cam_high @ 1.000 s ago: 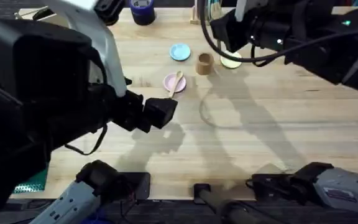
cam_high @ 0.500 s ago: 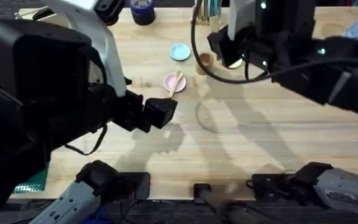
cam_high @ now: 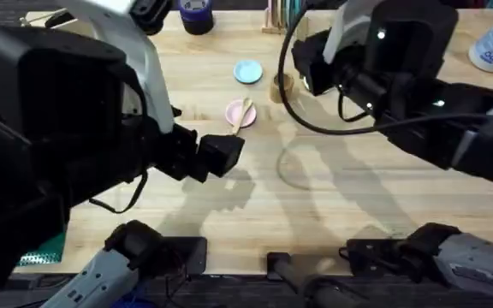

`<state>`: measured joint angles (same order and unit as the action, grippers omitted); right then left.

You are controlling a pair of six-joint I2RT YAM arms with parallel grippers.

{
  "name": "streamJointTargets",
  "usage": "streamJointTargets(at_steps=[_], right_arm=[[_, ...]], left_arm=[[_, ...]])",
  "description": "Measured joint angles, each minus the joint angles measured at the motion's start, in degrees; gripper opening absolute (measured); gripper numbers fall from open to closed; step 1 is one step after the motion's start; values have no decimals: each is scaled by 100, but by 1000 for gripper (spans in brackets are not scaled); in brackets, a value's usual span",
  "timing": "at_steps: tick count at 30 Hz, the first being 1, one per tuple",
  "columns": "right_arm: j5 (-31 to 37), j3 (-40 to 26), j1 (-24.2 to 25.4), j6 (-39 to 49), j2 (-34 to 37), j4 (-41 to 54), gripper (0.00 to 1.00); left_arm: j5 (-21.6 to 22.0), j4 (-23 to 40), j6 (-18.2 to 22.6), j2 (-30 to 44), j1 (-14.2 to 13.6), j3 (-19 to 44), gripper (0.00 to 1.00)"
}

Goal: Pick up a utensil and set it on the pink plate, then put the other utensil in the container.

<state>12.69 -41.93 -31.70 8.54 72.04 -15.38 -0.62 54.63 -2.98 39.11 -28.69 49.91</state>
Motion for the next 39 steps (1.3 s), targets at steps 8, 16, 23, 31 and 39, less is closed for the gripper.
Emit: streamJointTargets(at_steps=[8,16,23,31,39], right_arm=[[0,2,0,0,1078,-1041,33],[2,4,0,0,1588,-1523,33],[2,4,0,0,1961,-1837,33],[1,4,15,0,2238,-1847,33],[7,4,91,-1,2363,-1795,33]], left_arm=[[0,0,-1,0,0,0,995],[0,0,-1,0,0,0,994],[0,0,-1,0,0,0,994],[0,0,-1,0,0,0,994],[0,0,-1,0,0,0,994]])
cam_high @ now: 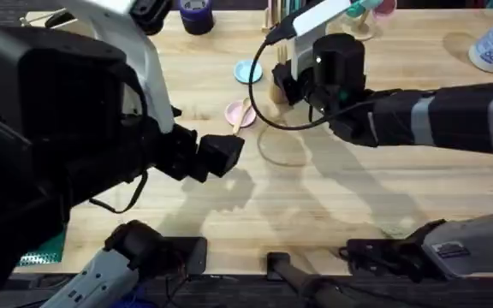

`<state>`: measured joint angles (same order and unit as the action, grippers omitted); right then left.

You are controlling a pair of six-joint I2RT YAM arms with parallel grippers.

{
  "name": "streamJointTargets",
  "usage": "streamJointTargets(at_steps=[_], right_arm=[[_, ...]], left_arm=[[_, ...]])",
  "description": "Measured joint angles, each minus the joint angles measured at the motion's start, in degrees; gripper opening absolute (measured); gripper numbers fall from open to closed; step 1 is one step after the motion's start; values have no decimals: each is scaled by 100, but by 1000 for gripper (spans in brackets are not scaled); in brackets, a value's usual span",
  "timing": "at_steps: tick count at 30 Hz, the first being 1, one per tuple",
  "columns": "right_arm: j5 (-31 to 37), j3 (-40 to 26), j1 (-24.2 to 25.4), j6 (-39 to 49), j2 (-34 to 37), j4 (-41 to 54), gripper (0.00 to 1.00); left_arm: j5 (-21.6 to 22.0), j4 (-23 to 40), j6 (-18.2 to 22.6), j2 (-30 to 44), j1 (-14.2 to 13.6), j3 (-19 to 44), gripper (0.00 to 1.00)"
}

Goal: Pick up a utensil and set it on the pink plate, then put the other utensil in the container.

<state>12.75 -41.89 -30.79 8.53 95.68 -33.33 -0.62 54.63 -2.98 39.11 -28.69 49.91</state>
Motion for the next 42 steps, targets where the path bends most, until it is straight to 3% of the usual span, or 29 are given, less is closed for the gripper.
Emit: streamJointTargets(at_steps=[13,25,42], right_arm=[[10,0,1,-3,44,77,50],[11,0,1,-41,44,-351,250],[15,2,1,-38,-109,-119,404]], left_arm=[[0,0,0,0,0,0,994],[0,0,0,0,0,0,994],[44,0,2,0,0,0,993]])
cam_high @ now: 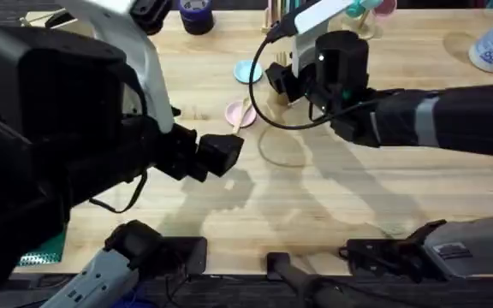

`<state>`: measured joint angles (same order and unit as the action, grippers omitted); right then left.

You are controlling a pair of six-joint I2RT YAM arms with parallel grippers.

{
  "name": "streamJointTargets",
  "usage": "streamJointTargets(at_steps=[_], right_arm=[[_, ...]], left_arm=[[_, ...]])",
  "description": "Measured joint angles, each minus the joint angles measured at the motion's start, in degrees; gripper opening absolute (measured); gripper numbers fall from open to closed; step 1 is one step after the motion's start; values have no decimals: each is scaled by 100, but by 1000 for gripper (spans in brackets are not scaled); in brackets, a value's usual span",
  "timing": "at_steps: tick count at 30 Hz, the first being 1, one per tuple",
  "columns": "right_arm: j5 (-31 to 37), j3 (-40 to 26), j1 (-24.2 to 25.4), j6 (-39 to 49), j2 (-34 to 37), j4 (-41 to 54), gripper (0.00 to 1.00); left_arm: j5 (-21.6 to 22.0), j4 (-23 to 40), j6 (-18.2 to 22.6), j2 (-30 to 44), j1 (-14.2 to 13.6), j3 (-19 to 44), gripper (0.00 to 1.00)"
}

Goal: Pick up a utensil and set it on the pink plate, then put the other utensil in the container.

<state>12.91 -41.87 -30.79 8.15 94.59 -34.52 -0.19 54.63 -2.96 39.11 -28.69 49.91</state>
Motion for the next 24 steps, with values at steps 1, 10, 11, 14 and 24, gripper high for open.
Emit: streamJointTargets(at_steps=[1,10,11,14,24], right_arm=[[0,0,0,8,-89,127,429],[3,2,0,143,-1162,1718,956],[4,2,0,143,-1281,1879,985],[7,2,0,148,-1650,2359,997],[24,4,0,148,-2841,4162,998]], left_arm=[[1,0,-1,0,0,0,994],[1,0,-2,0,0,0,993],[2,0,-2,0,0,0,993],[2,0,-2,0,0,0,993],[2,453,0,0,0,0,994]])
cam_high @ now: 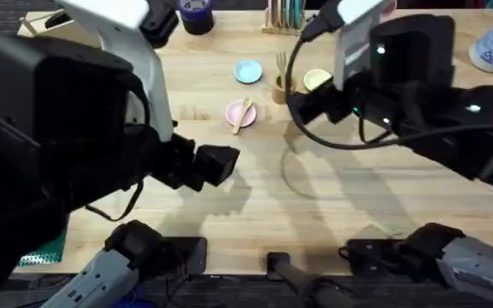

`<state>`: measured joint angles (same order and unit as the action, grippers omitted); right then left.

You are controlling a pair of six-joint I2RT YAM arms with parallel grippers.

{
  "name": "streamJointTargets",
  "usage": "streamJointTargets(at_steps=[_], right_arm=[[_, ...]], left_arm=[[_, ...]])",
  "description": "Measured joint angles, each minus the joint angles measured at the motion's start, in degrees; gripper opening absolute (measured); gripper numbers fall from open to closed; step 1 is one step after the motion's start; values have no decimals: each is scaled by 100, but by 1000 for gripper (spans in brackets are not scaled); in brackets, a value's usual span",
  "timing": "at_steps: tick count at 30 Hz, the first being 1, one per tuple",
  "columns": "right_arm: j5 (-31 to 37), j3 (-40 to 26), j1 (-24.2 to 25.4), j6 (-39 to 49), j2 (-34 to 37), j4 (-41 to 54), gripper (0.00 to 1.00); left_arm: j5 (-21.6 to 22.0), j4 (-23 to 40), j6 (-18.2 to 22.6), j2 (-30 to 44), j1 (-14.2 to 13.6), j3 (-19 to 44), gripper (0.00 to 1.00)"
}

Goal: Pick up a utensil and set it on the pink plate, then put the other utensil in the container.

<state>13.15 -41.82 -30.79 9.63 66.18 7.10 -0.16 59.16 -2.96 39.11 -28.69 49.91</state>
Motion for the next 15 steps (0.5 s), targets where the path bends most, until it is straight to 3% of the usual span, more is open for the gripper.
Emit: streamJointTargets(at_steps=[15], right_arm=[[-421,0,0,2,-1879,2097,998]], left_arm=[[-7,-156,0,0,0,-4,993]])
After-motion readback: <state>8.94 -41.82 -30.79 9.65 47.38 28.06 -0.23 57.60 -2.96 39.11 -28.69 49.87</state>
